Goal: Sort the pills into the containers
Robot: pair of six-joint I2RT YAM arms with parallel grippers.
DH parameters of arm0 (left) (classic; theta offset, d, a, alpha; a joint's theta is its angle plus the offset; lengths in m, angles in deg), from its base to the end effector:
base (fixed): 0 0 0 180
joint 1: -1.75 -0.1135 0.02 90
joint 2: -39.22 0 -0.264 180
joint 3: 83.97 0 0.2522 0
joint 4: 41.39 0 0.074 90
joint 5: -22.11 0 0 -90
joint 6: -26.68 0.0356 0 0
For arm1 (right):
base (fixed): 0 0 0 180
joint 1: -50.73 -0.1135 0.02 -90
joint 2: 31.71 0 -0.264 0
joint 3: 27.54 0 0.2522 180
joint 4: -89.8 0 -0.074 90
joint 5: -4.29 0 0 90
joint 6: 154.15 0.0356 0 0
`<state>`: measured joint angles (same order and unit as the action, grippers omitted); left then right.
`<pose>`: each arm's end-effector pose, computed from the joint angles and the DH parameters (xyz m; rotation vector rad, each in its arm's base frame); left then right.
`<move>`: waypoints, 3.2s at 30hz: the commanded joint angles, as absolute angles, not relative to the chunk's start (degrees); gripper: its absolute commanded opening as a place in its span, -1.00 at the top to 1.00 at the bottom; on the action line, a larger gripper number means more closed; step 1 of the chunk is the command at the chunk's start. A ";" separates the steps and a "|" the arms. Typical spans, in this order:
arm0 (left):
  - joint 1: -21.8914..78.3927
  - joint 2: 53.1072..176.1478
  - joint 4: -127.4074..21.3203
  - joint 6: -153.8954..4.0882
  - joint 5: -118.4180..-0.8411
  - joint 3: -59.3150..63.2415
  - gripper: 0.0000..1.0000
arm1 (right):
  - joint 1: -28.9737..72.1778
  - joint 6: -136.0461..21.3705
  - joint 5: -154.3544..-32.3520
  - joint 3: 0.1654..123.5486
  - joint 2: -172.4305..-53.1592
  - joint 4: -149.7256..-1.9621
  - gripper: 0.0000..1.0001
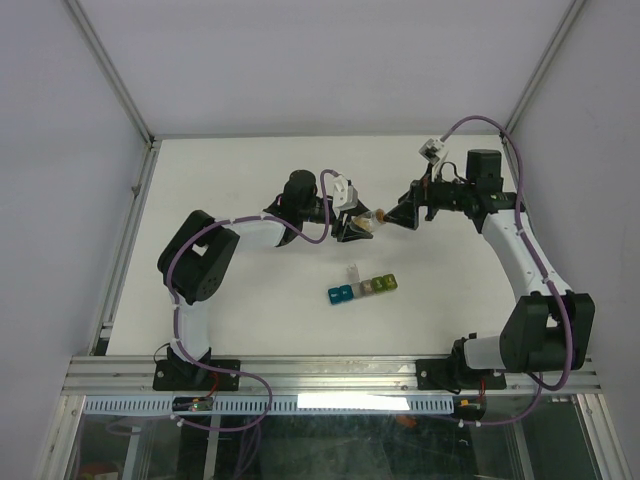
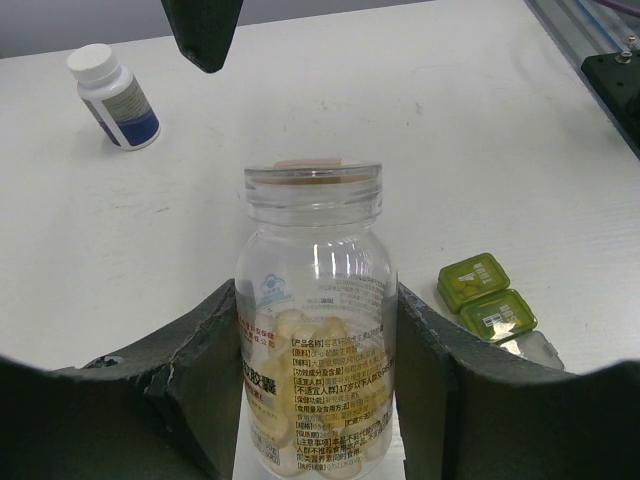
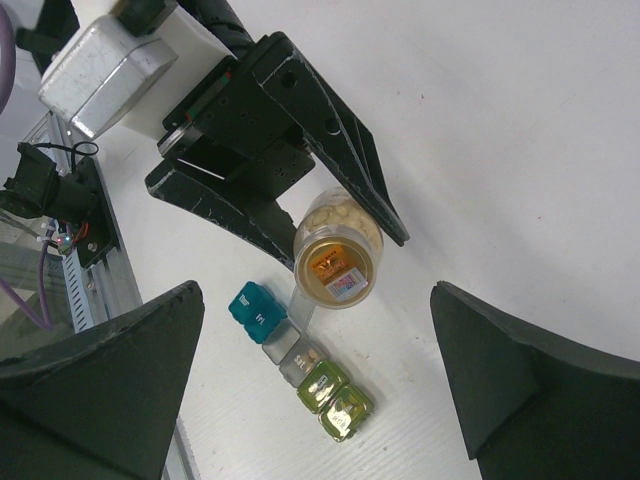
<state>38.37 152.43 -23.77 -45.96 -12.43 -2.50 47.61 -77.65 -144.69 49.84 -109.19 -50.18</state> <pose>0.3275 -0.2800 0.2005 1.3979 1.2034 -1.1072 0.2835 0.0460 0.3113 -0.8060 1.8946 1.0377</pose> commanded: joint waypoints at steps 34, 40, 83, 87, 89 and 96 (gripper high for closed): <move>37.79 150.84 -20.69 -45.83 -12.00 -1.82 1.00 | 38.34 -87.45 -138.28 50.73 -110.03 -50.27 0.50; 37.76 150.59 -20.74 -45.75 -11.62 -2.04 1.00 | 38.34 -131.09 -145.61 52.50 -109.38 -36.42 0.68; 35.94 148.03 -4.20 -52.39 -15.35 -9.70 1.00 | 48.33 -85.22 -113.83 49.32 -127.37 -55.92 0.37; 35.90 147.99 -2.74 -52.86 -16.04 -10.27 1.00 | 46.37 -86.23 -109.43 51.43 -131.13 -54.38 0.28; 35.94 147.86 -2.10 -52.95 -16.41 -10.58 1.00 | 45.60 -86.45 -108.00 51.77 -131.97 -54.41 0.21; 35.91 147.78 -1.27 -53.22 -16.56 -10.96 1.00 | 44.17 -87.44 -105.02 52.45 -133.74 -53.94 -0.16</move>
